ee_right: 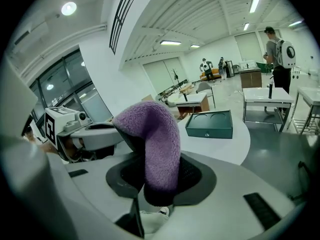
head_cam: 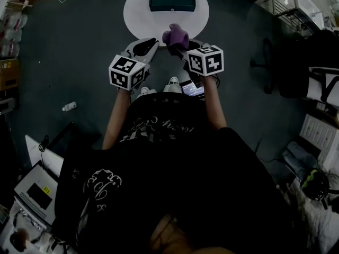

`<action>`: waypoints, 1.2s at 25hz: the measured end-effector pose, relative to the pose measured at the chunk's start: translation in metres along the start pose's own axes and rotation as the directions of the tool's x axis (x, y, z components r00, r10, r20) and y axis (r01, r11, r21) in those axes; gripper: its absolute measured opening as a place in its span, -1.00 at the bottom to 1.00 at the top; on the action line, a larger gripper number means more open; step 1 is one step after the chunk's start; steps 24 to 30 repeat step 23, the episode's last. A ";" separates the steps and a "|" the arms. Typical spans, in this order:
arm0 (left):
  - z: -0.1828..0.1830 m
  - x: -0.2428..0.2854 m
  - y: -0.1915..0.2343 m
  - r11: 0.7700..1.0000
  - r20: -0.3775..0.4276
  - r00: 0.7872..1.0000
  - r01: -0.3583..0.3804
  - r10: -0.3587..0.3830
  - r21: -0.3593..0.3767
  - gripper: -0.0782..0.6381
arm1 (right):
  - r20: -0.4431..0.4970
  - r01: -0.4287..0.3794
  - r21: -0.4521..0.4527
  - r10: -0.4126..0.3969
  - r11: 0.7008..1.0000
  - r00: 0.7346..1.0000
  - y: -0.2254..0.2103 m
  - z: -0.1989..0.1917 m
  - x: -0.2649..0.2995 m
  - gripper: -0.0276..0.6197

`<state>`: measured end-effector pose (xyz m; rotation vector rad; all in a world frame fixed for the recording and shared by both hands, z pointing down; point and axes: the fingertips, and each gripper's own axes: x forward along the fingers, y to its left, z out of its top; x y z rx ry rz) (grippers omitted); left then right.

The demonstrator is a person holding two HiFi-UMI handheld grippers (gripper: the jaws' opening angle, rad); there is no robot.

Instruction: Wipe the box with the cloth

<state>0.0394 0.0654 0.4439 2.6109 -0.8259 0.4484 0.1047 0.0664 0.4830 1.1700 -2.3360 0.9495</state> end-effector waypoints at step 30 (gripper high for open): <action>-0.028 -0.095 0.030 0.996 0.041 0.996 0.081 -0.082 0.027 -0.67 | 0.045 0.123 0.022 -0.124 0.992 0.991 0.086 -0.013 0.018 -0.56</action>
